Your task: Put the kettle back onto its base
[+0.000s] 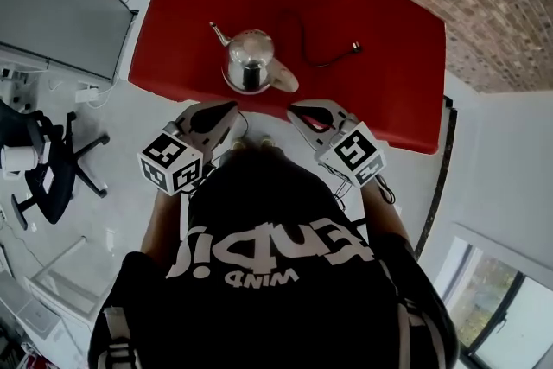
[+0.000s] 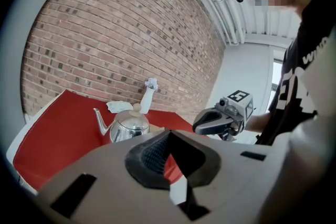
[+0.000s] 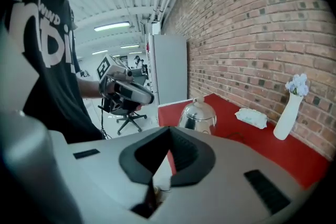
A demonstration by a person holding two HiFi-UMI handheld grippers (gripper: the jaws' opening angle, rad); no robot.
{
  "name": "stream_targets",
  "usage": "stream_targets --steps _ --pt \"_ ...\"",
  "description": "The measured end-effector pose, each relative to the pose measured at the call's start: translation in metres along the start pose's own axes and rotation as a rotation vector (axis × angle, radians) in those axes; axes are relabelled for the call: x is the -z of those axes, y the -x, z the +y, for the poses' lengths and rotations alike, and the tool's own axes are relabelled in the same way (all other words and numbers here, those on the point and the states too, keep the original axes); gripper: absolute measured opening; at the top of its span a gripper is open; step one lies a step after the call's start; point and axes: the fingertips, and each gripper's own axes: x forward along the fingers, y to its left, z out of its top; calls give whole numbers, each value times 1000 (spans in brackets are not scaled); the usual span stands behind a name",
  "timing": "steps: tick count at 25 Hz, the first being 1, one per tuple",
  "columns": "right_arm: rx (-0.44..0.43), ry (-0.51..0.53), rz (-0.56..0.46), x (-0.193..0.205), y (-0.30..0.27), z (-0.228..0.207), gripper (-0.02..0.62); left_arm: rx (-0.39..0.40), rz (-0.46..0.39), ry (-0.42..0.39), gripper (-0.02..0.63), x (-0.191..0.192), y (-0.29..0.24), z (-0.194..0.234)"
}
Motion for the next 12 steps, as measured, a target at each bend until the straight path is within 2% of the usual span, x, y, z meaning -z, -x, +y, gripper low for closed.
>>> stream_targets --steps 6,12 --pt "9 -29 -18 2 2 5 23 8 11 0 6 5 5 3" --pt "16 -31 -18 6 -8 5 23 -20 -3 6 6 7 13 10"
